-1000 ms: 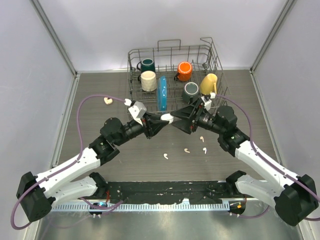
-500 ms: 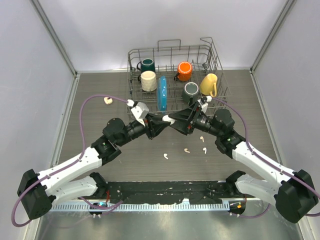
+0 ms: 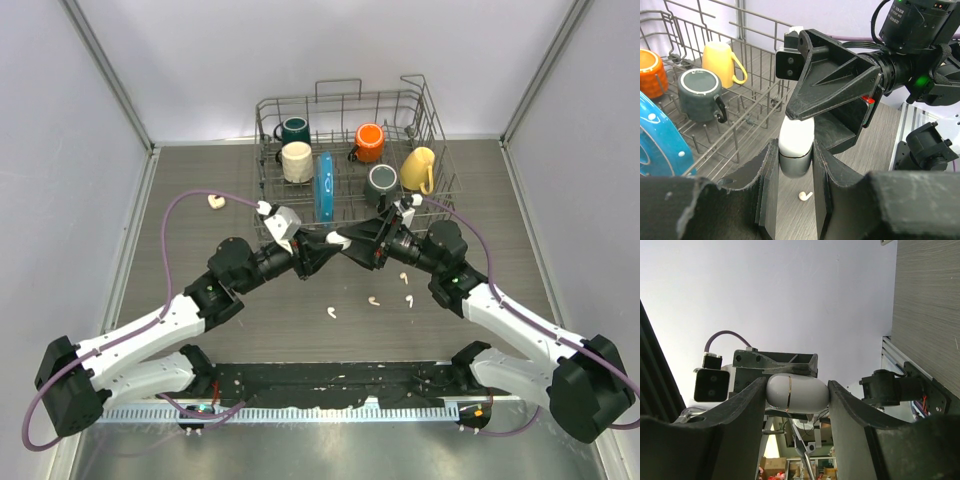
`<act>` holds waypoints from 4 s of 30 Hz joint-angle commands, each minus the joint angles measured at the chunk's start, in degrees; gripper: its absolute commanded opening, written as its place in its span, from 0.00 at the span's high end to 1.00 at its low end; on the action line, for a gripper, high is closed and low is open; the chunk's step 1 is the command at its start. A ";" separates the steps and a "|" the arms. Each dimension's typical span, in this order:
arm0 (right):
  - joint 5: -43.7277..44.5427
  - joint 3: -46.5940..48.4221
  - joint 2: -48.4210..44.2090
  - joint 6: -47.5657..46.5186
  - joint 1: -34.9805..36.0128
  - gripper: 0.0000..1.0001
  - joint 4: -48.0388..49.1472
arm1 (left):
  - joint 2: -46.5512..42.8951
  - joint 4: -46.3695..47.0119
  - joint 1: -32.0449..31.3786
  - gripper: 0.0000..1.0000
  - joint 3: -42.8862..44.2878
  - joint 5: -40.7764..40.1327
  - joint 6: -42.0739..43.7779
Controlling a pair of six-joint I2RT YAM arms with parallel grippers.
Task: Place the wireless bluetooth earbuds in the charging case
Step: Pick up the charging case at the center of the board, then open the charging case.
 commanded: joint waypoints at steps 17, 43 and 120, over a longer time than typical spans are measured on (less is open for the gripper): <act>1.06 -1.55 -2.07 1.89 0.36 0.87 8.61 | 2.64 18.41 -0.74 0.41 -4.90 0.40 -7.55; -0.35 -2.69 -0.40 4.44 0.36 0.87 13.54 | 6.94 28.20 -1.97 0.64 -6.40 -2.33 -6.06; -1.40 22.35 -8.05 -56.20 2.99 0.21 -42.62 | -8.26 39.54 -3.64 1.00 -21.17 -1.01 6.51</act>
